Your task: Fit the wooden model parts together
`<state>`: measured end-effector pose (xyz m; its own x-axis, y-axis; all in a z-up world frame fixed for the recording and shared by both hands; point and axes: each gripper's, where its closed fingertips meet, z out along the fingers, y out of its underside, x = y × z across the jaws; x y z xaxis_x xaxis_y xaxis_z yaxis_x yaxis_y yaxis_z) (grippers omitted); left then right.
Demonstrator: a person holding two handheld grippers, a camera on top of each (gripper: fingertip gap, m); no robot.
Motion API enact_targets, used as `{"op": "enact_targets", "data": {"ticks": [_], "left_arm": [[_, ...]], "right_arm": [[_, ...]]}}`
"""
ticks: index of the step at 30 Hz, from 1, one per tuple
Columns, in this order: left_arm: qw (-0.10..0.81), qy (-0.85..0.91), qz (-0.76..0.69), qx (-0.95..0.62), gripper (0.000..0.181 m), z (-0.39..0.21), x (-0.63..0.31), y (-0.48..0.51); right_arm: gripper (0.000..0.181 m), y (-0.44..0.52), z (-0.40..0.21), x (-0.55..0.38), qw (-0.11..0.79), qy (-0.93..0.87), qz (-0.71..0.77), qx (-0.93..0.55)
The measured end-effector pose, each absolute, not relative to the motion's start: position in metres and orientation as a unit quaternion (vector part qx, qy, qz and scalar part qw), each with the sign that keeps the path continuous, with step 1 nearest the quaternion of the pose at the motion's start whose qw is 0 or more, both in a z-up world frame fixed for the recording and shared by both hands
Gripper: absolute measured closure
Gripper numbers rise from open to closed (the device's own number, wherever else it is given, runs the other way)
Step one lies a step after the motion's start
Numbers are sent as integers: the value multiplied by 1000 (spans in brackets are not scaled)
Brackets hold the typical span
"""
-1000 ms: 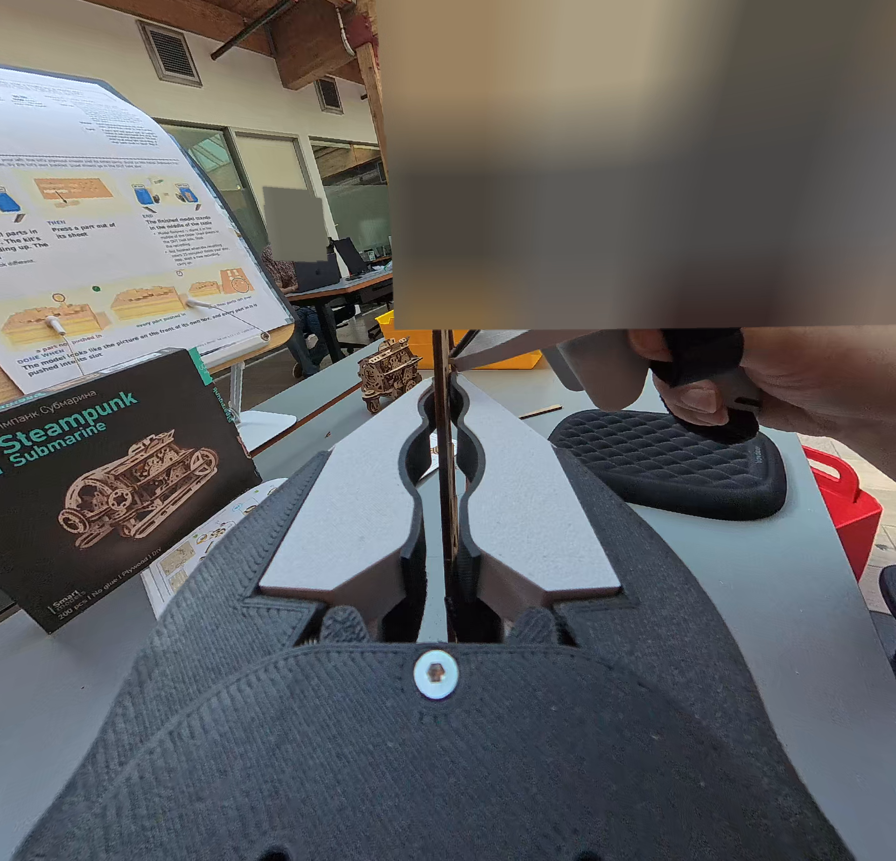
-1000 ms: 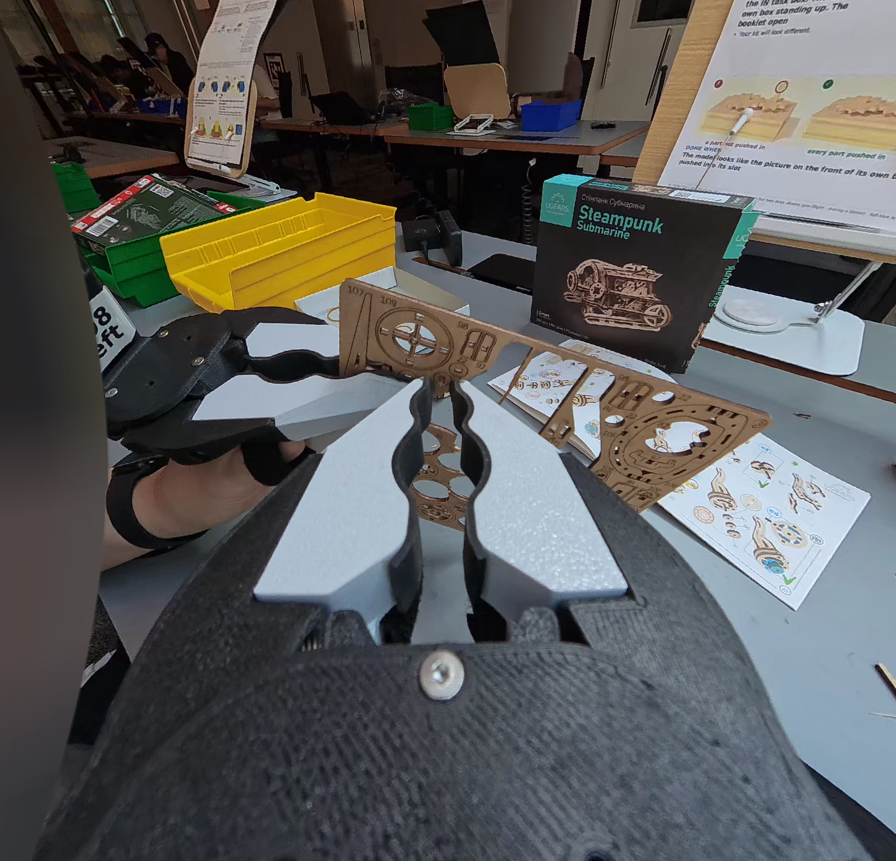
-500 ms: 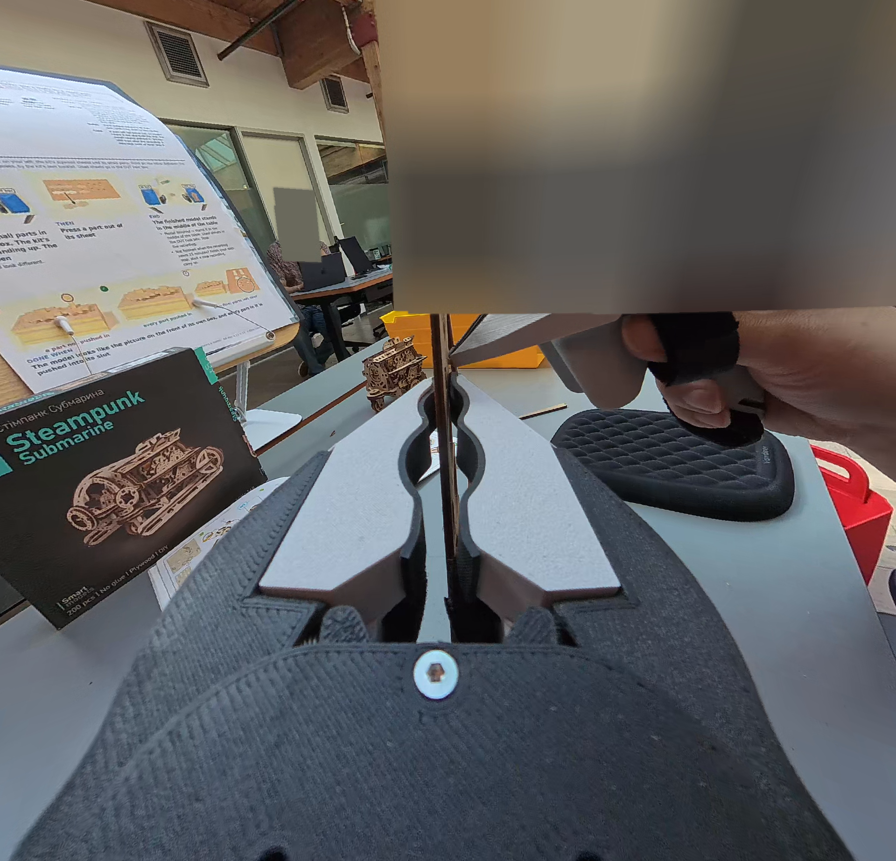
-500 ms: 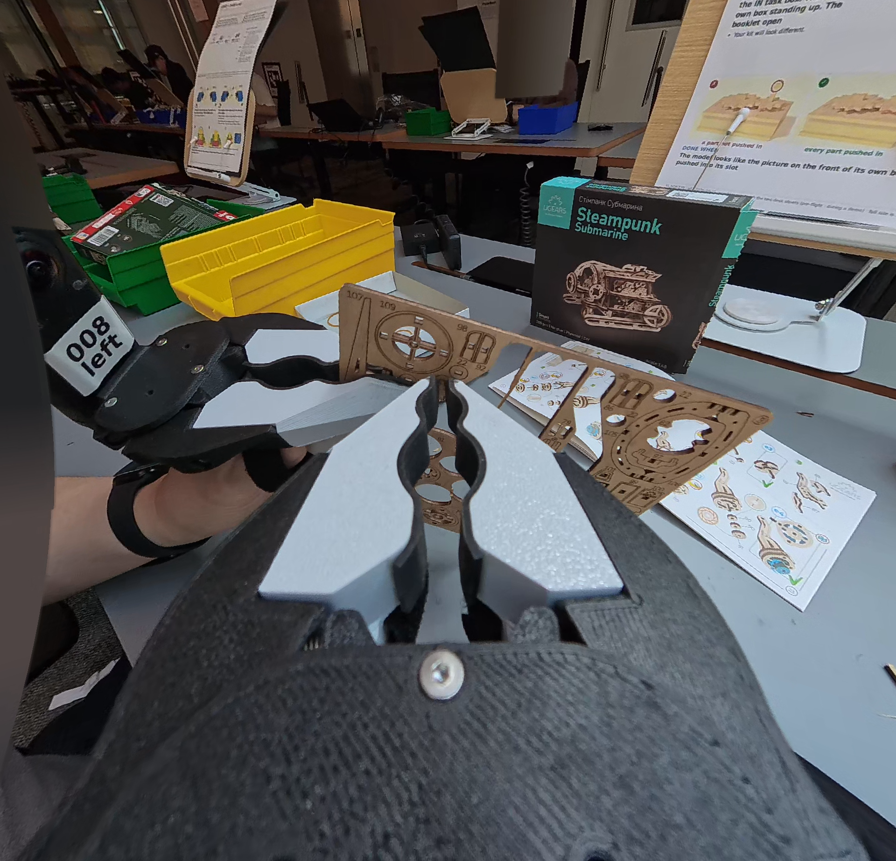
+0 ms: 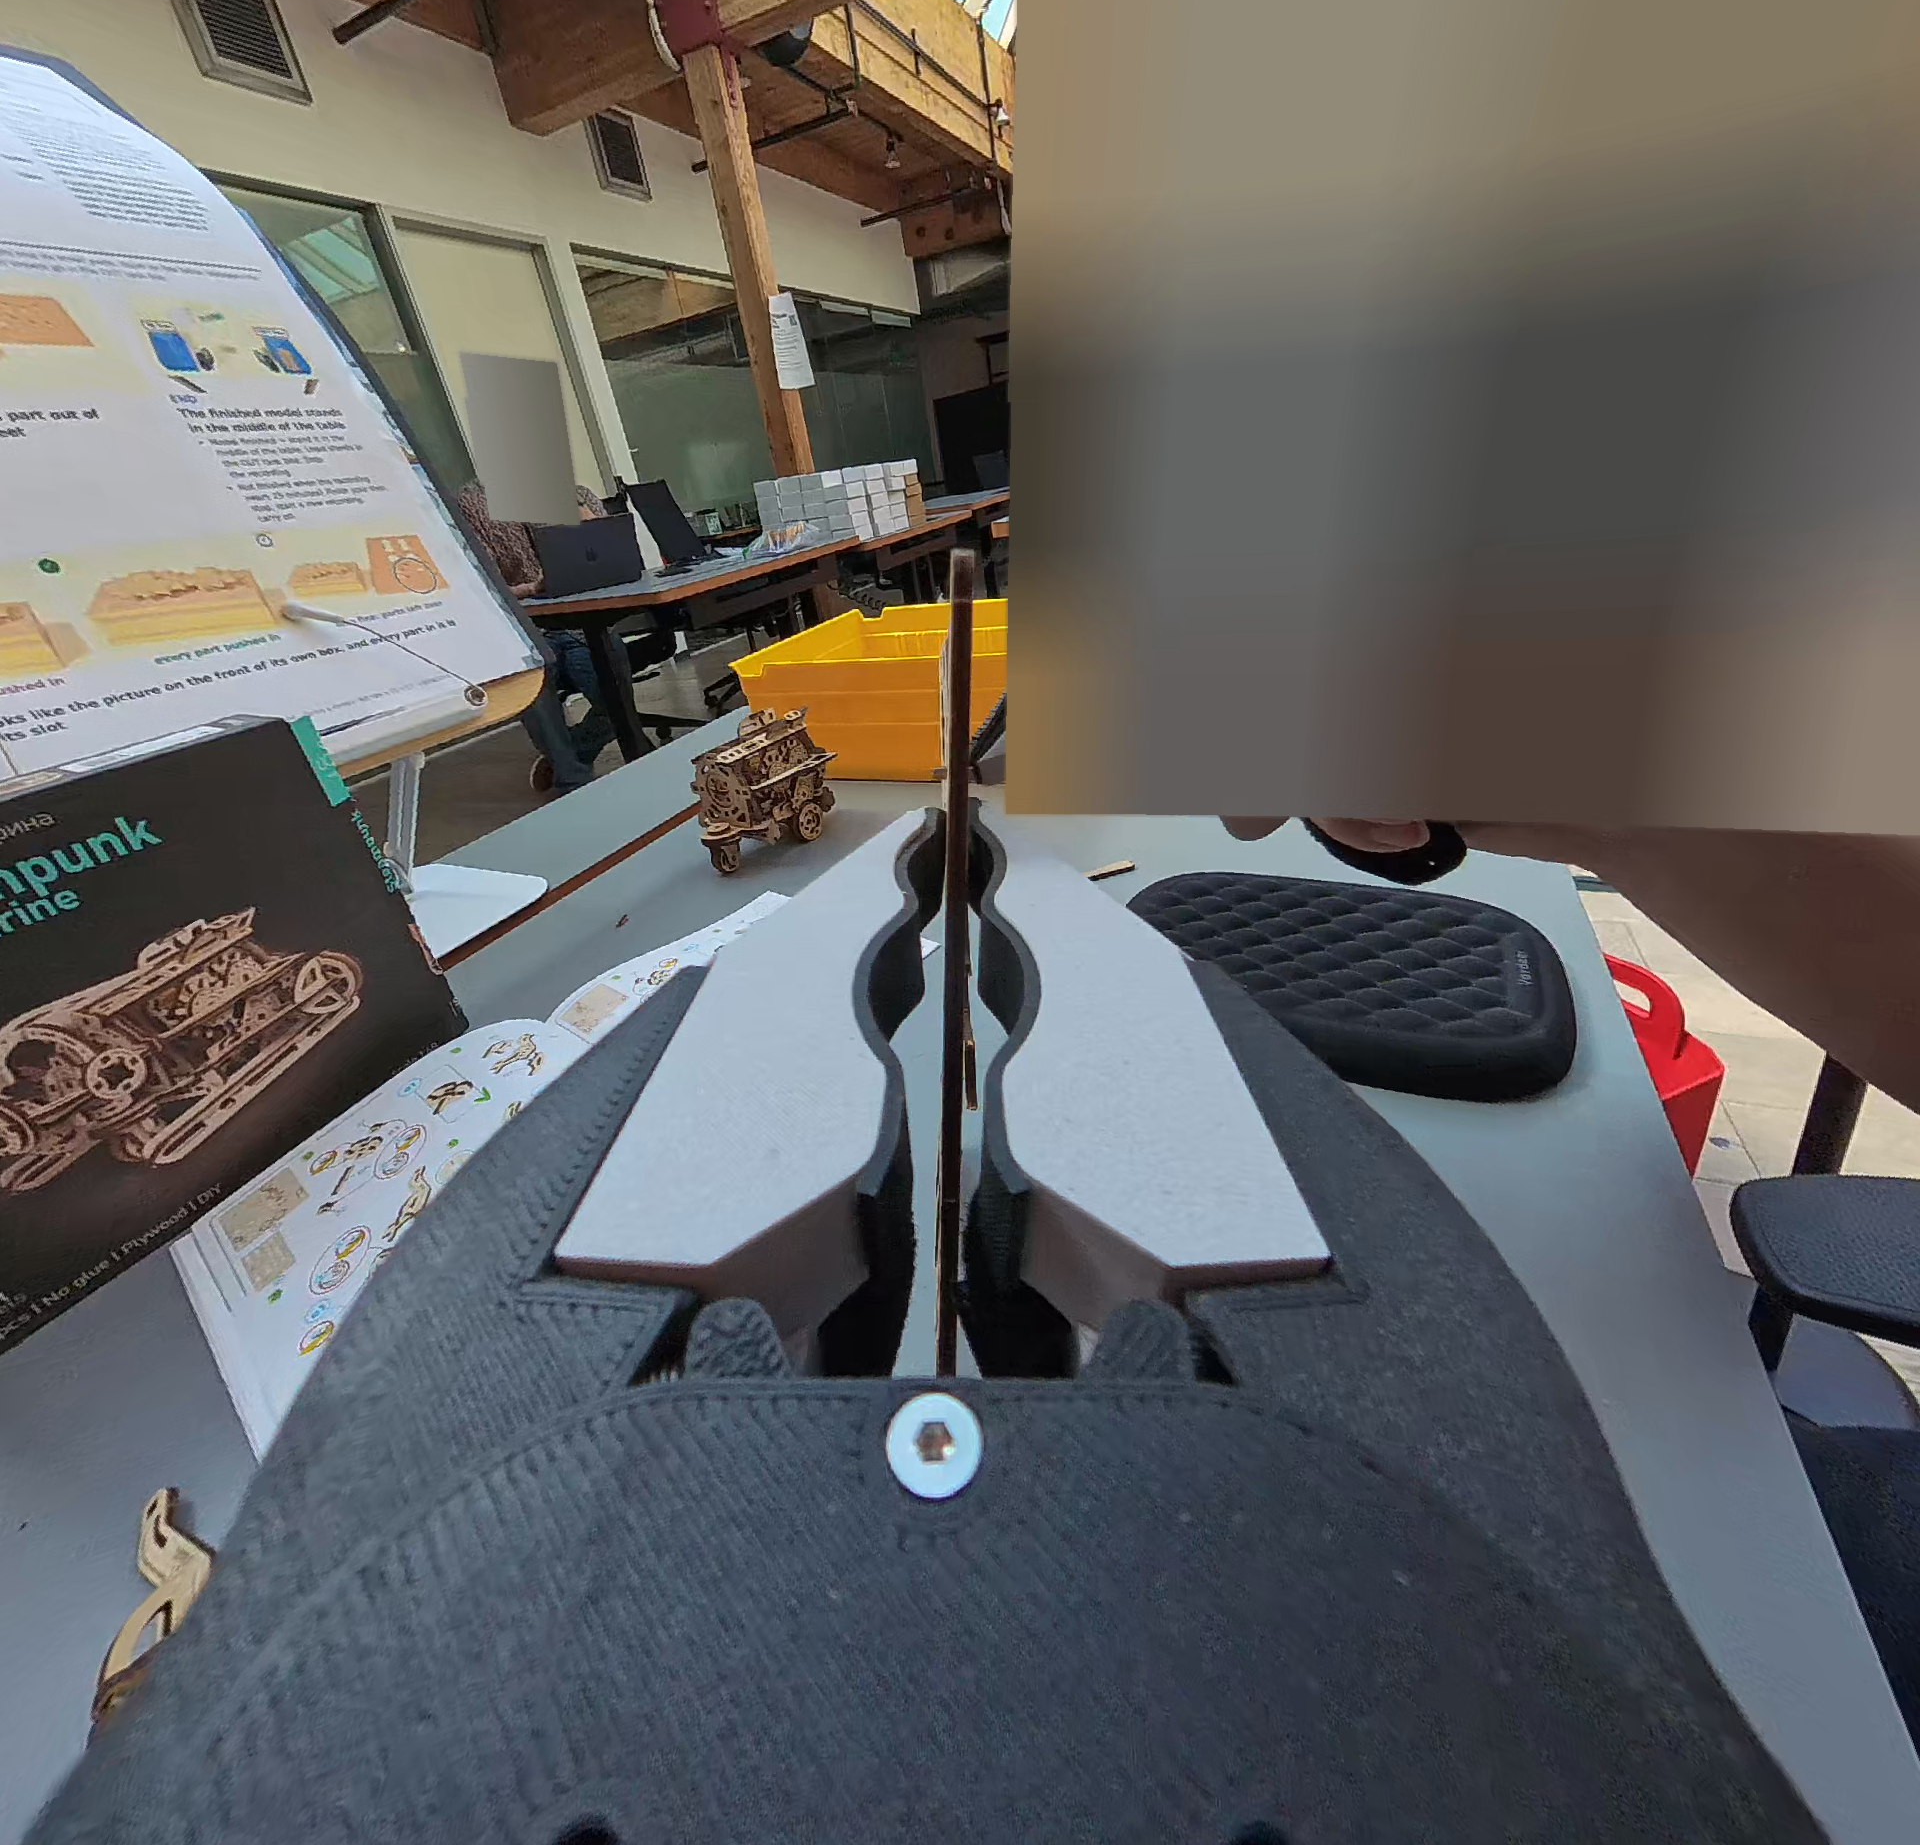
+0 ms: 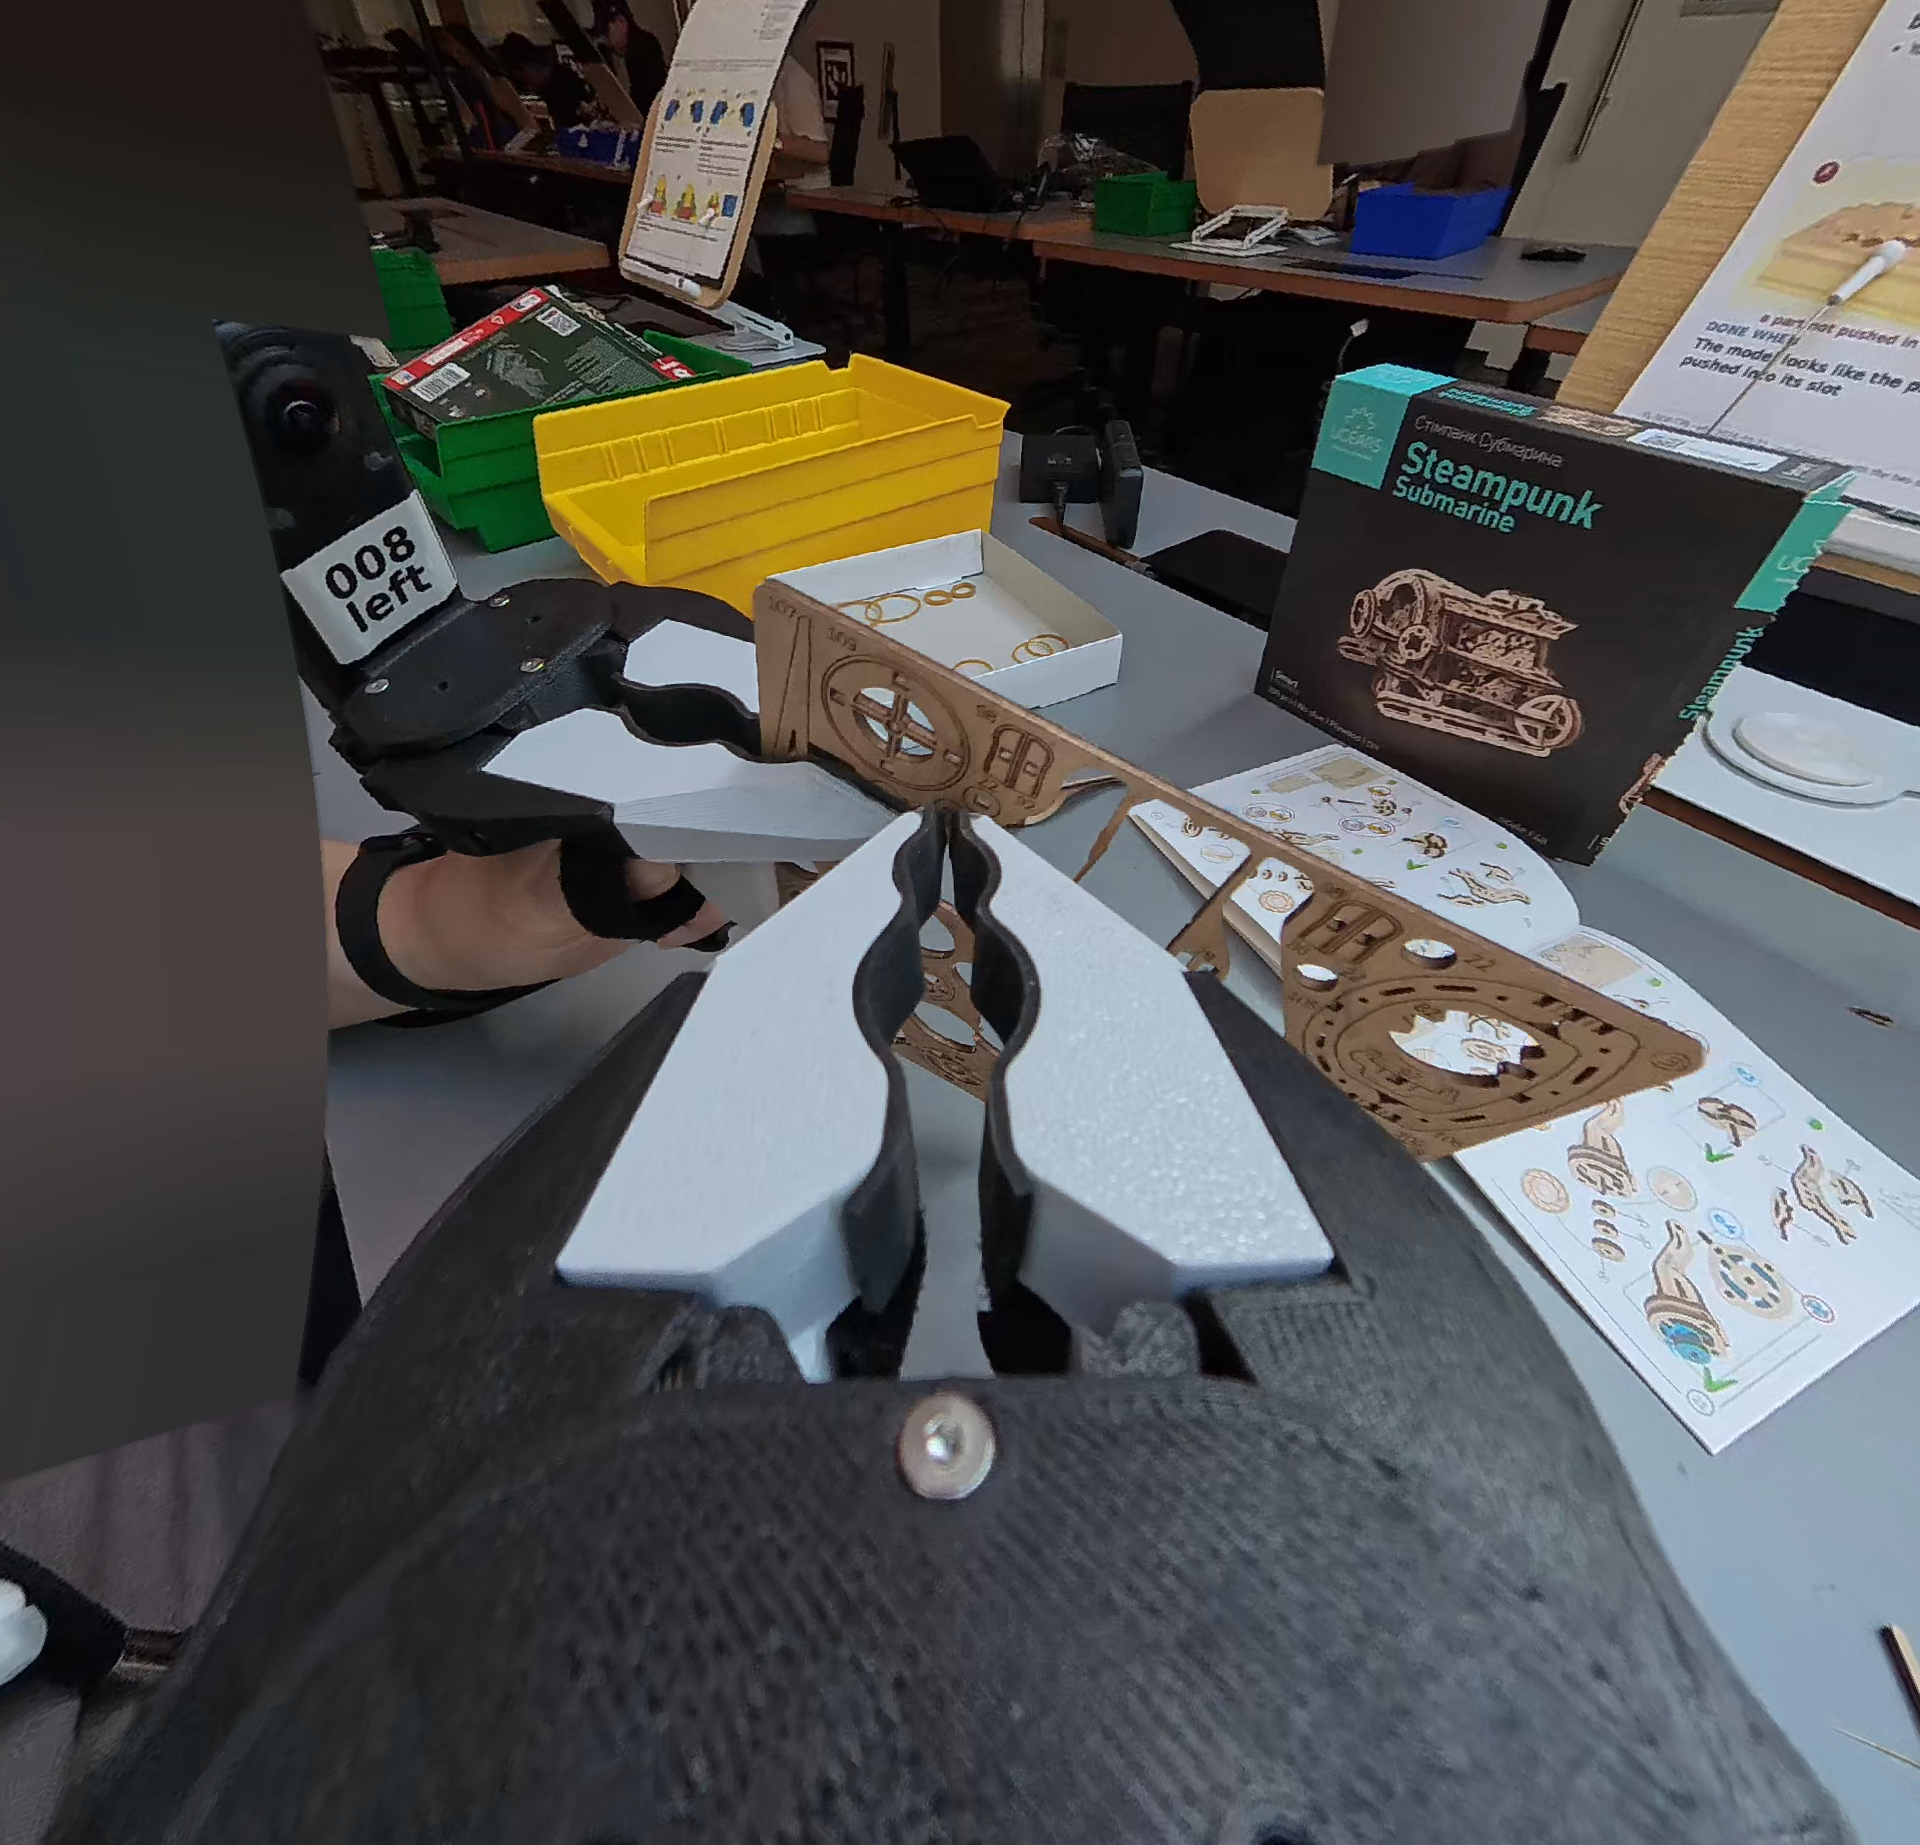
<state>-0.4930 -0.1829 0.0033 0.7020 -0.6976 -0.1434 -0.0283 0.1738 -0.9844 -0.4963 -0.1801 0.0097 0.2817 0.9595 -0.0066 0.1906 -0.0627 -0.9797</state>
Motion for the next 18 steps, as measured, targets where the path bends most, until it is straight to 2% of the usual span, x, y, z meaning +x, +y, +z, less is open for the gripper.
{"op": "enact_targets", "data": {"ticks": [18], "left_arm": [[716, 298, -213, -594, 181, 4, -496, -182]], "right_arm": [[172, -179, 9, -498, 540, -420, 308, -661]]}}
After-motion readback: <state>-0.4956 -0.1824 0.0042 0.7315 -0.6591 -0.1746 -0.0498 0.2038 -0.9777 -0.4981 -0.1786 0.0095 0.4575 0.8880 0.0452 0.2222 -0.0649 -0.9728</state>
